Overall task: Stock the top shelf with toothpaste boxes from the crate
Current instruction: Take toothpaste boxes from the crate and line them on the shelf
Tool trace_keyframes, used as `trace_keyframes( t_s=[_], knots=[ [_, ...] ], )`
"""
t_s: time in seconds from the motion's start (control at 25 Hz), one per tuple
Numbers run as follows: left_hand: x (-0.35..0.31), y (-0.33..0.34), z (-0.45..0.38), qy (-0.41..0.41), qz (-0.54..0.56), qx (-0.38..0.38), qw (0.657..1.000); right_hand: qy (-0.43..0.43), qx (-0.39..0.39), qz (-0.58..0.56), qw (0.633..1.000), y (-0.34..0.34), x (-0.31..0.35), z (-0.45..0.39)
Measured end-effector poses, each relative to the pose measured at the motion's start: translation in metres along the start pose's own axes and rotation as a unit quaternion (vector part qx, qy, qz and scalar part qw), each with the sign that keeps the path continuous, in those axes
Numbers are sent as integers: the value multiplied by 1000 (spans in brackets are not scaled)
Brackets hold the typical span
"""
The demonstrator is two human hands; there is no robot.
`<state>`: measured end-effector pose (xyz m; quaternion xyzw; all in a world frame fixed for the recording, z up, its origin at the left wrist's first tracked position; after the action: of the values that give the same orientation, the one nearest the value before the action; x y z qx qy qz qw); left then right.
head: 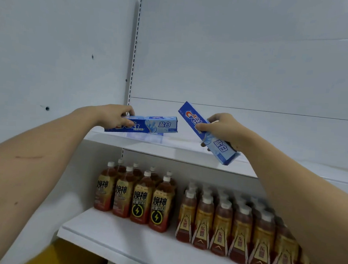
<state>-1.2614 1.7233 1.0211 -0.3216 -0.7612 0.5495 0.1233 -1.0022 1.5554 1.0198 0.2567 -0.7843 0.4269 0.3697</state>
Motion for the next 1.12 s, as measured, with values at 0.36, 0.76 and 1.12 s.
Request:
trace_keyframes(
  t_s=[0.36,0.76,1.12],
  knots=[
    [85,28,-120,-7,-50,54,997,-21,-11,207,978,35,-1,-146],
    [150,81,-254,19,-57,126,990,4,130,469,873,120,-40,-297],
    [148,107,-283,-21,-110,231,967,18,153,578,801,129,-78,-320]
  ],
)
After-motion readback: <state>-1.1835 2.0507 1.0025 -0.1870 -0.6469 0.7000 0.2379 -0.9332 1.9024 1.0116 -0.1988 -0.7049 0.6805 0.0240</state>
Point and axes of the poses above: each hand's wrist, its own z-axis away from the middle knuckle, its own y-axis out of the palm, x = y × z, the point moved 9 cm from there along -z, towards the middle knuckle, and after that the axes turned 5 degrees about -z, right-handed, at the moved point
